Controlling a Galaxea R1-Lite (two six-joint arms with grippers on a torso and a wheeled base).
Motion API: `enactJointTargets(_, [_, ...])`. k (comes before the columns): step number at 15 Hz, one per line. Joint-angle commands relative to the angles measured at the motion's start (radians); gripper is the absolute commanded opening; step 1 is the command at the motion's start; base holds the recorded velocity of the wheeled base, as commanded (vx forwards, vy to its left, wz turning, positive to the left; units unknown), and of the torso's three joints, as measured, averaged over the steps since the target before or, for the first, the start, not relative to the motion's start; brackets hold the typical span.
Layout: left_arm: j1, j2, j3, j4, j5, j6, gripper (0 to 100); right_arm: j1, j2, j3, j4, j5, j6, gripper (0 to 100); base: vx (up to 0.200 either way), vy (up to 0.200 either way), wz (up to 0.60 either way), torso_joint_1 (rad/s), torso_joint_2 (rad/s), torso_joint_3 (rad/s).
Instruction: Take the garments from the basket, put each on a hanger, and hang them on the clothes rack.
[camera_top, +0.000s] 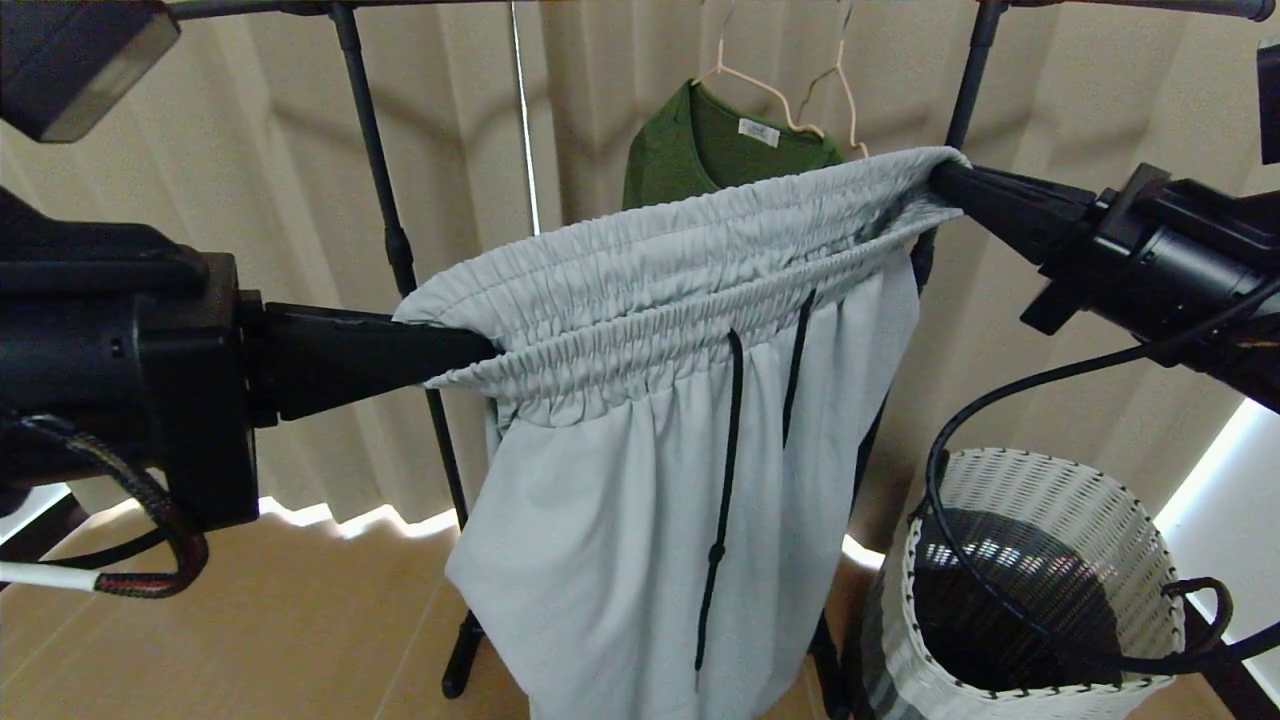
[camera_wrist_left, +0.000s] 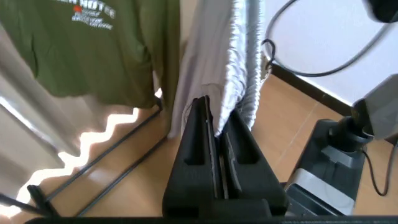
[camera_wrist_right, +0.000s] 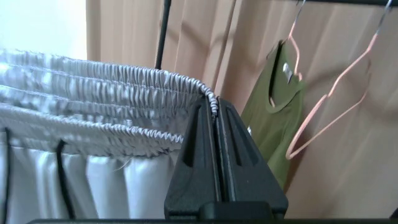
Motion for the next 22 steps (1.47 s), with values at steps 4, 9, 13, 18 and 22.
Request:
enactJointTargets(4, [0.009,0.028,0.000,-0.060,0.069,0.021,0,-0.001,-0.006,0.004,0.019,-0.005,0.000,0,0.000,0.000,0.00,0.000,0.00,0.000])
enactJointTargets(9, [0.014,0.179,0.033,-0.337,0.391,0.089,0,-0.008,-0.066,0.004,0.152,-0.034,0.000,0,0.000,0.000,0.00,0.000,0.00,0.000])
enactJointTargets(13, [0.014,0.185,0.056,-0.349,0.391,0.089,0,-0.022,-0.075,0.011,0.177,-0.059,0.000,0,0.000,0.000,0.00,0.000,0.00,0.000])
enactJointTargets(18, [0.015,0.182,0.060,-0.350,0.390,0.083,0,-0.021,-0.066,0.041,0.174,-0.059,-0.003,0,0.000,0.000,0.00,0.000,0.00,0.000])
enactJointTargets(22, [0.015,0.177,0.057,-0.350,0.390,0.086,0,-0.021,-0.078,0.042,0.177,-0.059,-0.003,0,0.000,0.000,0.00,0.000,0.00,0.000])
